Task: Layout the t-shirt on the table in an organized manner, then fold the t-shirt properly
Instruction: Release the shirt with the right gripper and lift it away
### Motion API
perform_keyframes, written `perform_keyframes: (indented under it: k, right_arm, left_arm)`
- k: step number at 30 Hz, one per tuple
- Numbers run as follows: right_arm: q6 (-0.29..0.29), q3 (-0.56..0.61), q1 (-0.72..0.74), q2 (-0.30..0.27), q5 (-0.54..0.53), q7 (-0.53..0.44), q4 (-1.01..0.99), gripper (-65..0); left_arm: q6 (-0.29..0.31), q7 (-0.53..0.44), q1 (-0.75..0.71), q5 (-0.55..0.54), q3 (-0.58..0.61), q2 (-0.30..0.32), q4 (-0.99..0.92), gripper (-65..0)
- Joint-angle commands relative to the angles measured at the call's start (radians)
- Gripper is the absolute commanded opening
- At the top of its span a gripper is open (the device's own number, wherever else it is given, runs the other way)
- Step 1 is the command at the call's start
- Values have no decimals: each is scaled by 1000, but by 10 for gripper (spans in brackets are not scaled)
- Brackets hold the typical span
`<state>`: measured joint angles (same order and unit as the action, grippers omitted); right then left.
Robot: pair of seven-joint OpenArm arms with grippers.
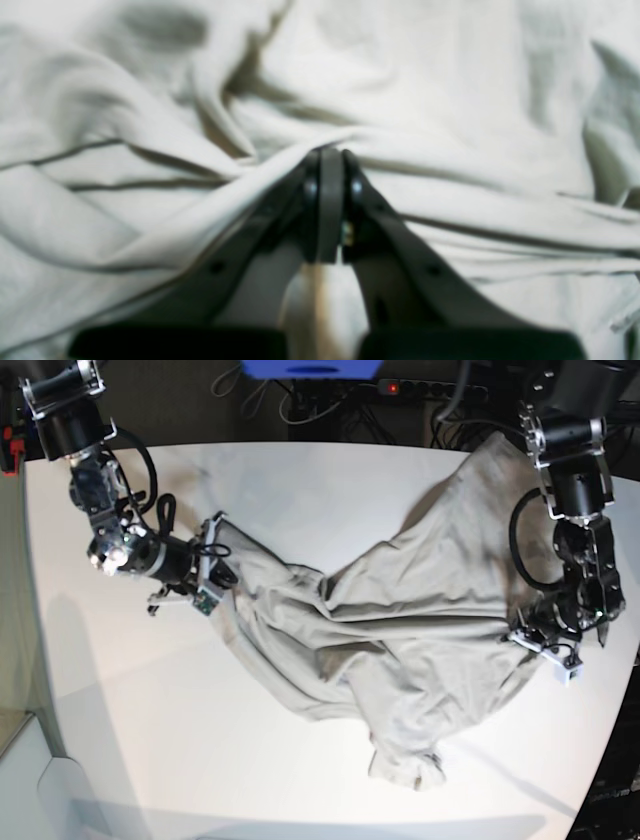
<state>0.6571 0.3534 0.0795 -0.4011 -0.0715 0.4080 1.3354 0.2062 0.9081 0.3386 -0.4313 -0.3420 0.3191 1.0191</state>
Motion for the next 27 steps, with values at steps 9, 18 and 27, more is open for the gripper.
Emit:
perform_keyframes:
  k: [9, 18, 27]
  right_arm:
    - [41, 17, -202, -49, 72, 271, 324, -634]
    - [41, -40, -203, -37, 72, 400, 553, -635]
    - [41, -212, -91, 58, 72, 403, 589, -634]
  left_arm:
    - [5, -7, 58, -19, 5, 84, 48, -649]
    - [6, 59, 11, -34, 2, 82, 249, -649]
    - [6, 179, -252, -180, 2, 81, 432, -649]
